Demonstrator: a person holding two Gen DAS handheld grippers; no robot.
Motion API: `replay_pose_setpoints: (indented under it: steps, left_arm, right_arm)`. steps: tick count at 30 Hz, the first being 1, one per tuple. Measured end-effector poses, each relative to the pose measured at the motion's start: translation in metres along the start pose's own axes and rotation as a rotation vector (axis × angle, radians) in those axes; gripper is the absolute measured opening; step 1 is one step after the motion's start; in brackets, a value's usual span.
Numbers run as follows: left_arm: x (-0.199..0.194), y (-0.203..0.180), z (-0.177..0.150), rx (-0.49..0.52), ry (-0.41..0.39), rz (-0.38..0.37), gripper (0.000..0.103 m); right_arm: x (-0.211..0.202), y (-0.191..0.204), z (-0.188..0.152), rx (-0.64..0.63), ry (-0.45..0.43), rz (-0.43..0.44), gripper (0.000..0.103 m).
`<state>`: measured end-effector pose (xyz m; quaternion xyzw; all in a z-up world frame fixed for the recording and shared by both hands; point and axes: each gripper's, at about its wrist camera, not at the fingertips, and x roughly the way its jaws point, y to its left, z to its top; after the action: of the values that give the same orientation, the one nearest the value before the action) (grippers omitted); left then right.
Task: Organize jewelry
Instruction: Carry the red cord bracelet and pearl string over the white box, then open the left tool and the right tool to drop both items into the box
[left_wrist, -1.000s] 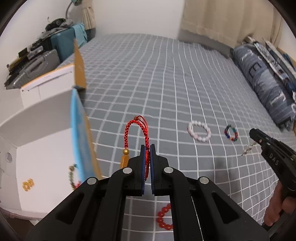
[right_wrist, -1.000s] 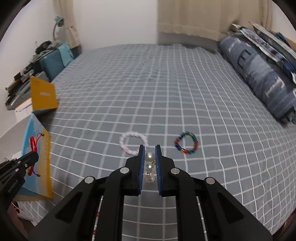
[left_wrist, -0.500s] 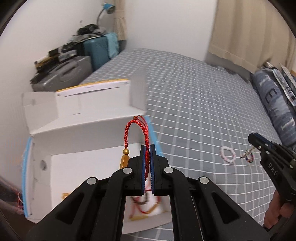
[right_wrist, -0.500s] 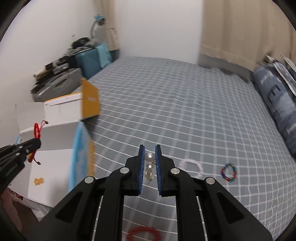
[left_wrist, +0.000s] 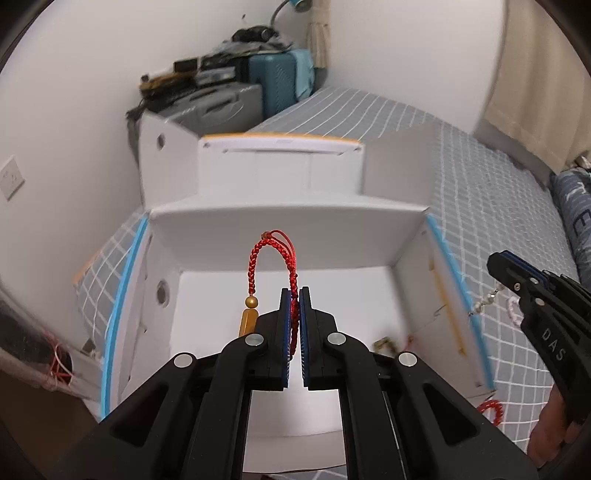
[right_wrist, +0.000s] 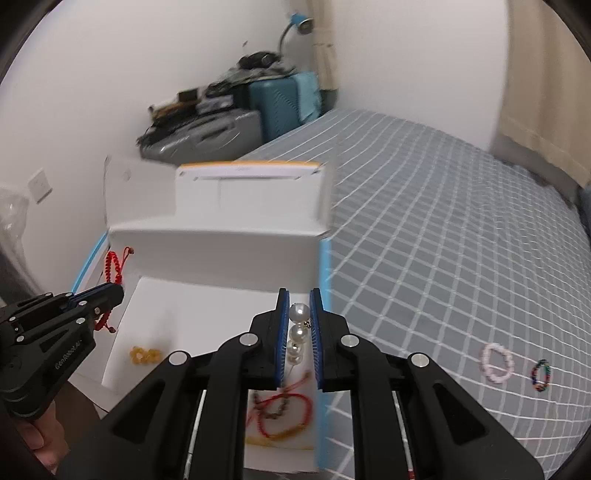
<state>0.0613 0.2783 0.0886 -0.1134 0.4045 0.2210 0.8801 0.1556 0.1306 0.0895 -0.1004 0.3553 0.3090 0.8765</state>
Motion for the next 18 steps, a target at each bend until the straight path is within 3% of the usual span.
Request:
replay_pose_setpoints:
  steps: [7,18]
  left_arm:
    - [0.027,0.027,-0.016,-0.029,0.065,0.022,0.004]
    - [0.05,0.032,-0.028,-0.041,0.135,0.033,0.004]
  right_arm:
    - [0.043,0.032,-0.013,-0.009,0.087,0.042,0.011]
    - [0.072,0.041,-0.026,-0.016,0.179,0.023,0.011]
